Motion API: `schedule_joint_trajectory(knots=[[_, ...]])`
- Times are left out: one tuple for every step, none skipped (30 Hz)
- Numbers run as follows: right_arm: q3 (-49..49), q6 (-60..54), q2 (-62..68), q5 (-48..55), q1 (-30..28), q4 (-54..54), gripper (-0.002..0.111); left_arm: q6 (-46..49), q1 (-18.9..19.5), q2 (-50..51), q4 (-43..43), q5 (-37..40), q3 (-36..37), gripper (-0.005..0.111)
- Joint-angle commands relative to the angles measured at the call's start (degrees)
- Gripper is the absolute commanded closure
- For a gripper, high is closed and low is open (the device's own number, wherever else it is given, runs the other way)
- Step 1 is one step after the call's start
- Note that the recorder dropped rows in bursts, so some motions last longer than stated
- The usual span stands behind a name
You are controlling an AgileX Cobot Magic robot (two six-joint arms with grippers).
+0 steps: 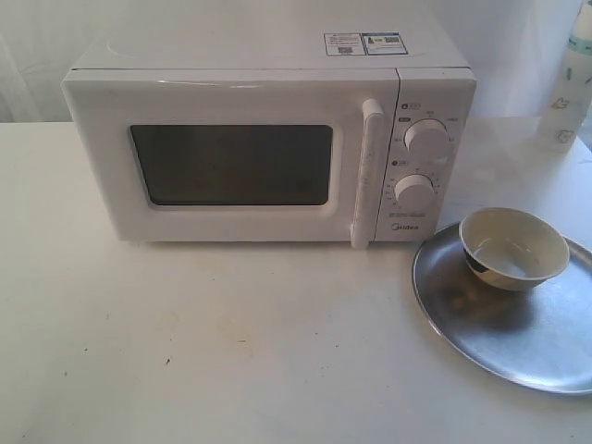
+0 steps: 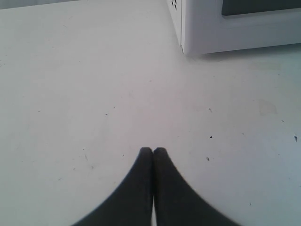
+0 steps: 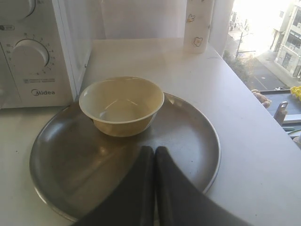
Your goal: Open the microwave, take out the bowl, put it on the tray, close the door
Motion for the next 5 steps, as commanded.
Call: schedule_joint_trajectory(knots=[[0.26,-0.64,-0.32,-0.9,-0.48,0.0,0.108,0.0,-0.17,-0.12,-0.46,0.09,-0.16,0.107],[0.26,-0.64,-0.32,-0.9,-0.48,0.0,0.108,0.0,-0.17,-0.12,-0.46,0.09,-0.16,0.107],[0.26,-0.64,-0.32,-0.9,-0.48,0.0,0.108,0.0,-0.17,-0.12,-0.46,0.09,-0.16,0.107],[0.26,-0.64,-0.32,-0.9,-0.48,0.0,0.108,0.0,-0.17,-0.12,-0.46,0.09,-0.16,0.107],[0.26,-0.64,-0.32,-0.9,-0.48,0.0,0.108,0.0,-0.17,-0.12,-0.46,0.09,-0.16,0.107]])
